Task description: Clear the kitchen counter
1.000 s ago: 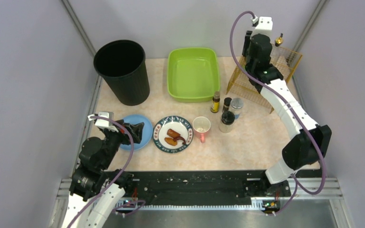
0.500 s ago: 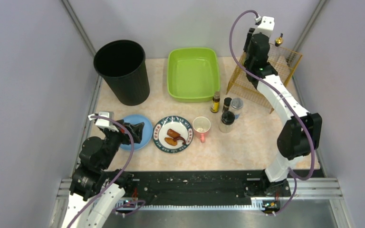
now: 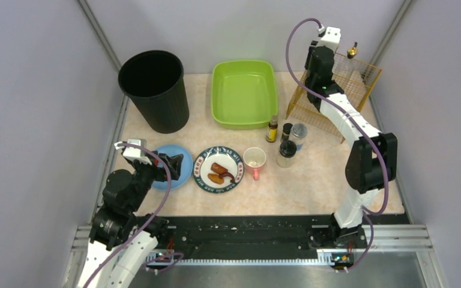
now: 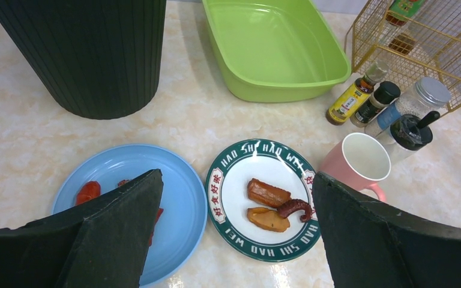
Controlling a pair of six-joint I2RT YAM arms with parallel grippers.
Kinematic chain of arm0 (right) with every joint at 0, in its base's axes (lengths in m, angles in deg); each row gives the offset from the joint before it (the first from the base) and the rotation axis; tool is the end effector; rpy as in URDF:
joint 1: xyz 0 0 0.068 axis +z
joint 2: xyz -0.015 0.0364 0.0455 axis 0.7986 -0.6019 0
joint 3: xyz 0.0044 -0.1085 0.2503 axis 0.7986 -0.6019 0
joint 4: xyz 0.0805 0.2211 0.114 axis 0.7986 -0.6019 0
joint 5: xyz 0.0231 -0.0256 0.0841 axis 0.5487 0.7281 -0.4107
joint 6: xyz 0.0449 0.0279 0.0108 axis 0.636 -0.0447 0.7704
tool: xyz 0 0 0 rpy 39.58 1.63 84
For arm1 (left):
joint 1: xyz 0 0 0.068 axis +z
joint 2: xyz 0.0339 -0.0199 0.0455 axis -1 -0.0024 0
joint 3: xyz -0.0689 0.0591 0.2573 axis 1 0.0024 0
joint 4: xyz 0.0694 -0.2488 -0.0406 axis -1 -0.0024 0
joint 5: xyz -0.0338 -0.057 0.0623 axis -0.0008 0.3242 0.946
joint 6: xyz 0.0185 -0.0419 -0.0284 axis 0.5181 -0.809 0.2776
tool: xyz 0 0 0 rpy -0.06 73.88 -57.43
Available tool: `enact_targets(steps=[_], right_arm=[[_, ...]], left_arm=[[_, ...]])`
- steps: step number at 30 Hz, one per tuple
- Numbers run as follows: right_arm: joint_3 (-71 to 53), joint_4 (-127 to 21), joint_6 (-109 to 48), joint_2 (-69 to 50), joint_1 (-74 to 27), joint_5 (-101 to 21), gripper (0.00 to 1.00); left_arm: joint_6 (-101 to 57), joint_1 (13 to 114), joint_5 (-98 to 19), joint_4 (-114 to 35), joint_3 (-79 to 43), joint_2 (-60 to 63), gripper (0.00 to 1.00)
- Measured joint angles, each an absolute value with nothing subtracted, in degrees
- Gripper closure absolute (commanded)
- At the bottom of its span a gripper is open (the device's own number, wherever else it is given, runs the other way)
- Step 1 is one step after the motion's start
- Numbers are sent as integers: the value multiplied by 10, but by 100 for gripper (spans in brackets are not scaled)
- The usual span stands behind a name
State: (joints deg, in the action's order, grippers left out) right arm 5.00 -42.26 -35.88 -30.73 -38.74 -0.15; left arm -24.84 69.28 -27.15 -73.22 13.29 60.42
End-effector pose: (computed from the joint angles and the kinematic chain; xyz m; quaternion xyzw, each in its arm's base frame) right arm 0.4234 0.0880 0.3725 0.1150 0.7094 -0.1056 0.6873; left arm 0.0709 -0.0240 0.3302 0.0150 0.7497 -0.1766 0.6376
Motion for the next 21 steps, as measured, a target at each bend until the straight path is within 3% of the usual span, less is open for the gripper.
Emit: enact_targets(steps=[21], right_arm=[[-2, -441, -265, -354, -416, -33, 100]], left_arm=[[-248, 693, -272, -732, 133, 601, 2]])
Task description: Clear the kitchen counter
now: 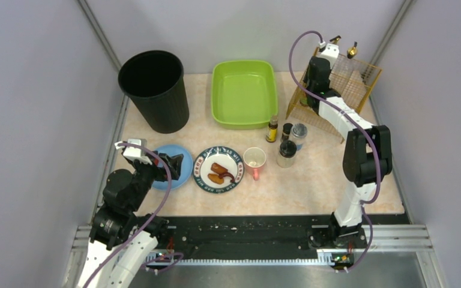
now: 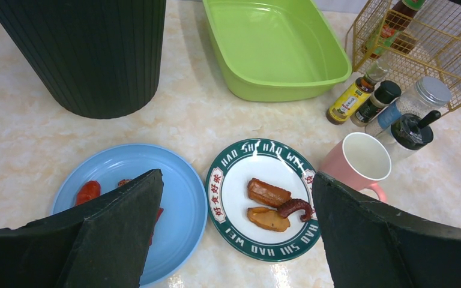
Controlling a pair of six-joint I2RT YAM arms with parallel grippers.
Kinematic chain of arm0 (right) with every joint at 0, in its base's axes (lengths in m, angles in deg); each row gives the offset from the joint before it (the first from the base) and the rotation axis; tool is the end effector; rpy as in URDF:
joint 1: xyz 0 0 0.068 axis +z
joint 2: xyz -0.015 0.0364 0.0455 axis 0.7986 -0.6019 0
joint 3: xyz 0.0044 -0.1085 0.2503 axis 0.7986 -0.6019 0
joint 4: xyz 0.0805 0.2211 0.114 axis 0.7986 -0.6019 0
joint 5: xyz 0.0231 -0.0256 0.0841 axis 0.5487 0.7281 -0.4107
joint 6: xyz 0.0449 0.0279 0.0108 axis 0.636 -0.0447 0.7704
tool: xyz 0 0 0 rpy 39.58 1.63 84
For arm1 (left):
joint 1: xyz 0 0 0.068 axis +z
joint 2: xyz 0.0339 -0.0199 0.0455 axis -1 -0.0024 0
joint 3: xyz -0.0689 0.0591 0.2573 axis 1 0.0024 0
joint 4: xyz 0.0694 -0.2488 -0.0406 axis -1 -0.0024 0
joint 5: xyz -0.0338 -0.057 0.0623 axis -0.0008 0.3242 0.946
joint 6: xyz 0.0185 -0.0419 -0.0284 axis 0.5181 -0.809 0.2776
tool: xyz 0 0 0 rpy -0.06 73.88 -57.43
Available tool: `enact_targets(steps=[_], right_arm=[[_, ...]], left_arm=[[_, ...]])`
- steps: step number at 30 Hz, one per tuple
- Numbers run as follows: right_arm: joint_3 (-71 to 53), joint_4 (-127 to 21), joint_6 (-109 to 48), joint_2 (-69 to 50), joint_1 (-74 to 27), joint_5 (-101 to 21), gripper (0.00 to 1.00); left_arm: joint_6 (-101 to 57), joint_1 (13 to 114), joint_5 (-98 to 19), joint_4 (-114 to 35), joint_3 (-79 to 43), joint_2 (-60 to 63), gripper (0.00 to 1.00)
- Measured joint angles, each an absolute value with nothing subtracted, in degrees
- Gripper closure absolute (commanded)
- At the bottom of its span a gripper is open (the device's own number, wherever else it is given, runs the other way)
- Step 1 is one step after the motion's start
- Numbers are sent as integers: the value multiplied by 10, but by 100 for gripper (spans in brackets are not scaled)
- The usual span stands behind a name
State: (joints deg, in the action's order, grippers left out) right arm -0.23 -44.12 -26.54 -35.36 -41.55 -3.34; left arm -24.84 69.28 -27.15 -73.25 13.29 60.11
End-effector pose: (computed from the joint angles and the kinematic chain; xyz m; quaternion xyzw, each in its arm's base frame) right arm 0.4423 0.0719 0.3026 0.1512 0.7633 -0.0773 0.6233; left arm 0.0720 -0.0244 0.3298 0.0152 0.7517 -0.1759 0.6355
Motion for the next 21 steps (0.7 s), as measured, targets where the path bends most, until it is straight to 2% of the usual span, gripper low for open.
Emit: enact_targets(steps=[7, 12, 16, 21], right_arm=[[-6, -416, -264, -361, -416, -29, 100], [-17, -397, -264, -361, -417, -29, 71], [-25, -384, -264, -360, -418, -33, 57], [-32, -387, -259, -353, -419, -57, 45]], left_arm=[[-248, 693, -272, -732, 133, 601, 2], [-248, 693, -272, -732, 133, 601, 2], [-248, 693, -272, -732, 133, 601, 2], [-248, 693, -272, -732, 133, 601, 2]])
